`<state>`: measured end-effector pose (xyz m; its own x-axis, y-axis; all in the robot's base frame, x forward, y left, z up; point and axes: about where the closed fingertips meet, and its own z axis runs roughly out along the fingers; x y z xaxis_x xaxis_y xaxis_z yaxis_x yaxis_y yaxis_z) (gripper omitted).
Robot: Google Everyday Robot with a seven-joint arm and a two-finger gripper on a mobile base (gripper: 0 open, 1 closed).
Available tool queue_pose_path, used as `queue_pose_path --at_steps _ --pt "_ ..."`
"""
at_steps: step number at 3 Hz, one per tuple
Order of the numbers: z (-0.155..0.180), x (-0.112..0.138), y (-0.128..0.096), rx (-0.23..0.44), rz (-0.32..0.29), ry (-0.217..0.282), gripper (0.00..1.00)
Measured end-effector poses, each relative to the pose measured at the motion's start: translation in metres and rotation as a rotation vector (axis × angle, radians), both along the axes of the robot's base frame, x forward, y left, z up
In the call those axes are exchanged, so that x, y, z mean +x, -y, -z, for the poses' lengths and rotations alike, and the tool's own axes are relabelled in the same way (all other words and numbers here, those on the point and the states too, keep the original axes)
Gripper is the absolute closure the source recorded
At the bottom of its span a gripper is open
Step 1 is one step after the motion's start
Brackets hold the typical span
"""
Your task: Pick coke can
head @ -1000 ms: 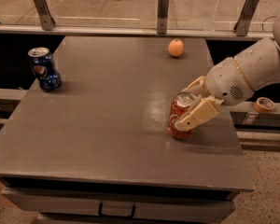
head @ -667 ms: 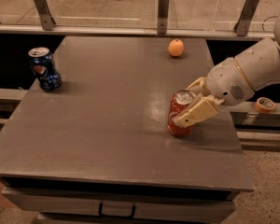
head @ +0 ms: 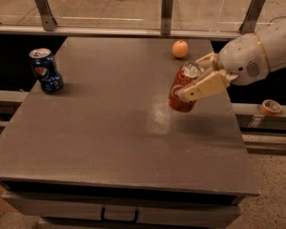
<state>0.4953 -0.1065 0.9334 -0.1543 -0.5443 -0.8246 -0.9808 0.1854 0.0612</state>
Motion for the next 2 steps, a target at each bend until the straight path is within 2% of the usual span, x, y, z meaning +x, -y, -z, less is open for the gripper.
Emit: queue_pose_path --at_steps 1,2 --pt "-0.059 0.016 -0.019 0.138 -0.028 0.069 1.00" --pt "-0.075 0.018 -0.020 0.160 -0.028 0.094 1.00"
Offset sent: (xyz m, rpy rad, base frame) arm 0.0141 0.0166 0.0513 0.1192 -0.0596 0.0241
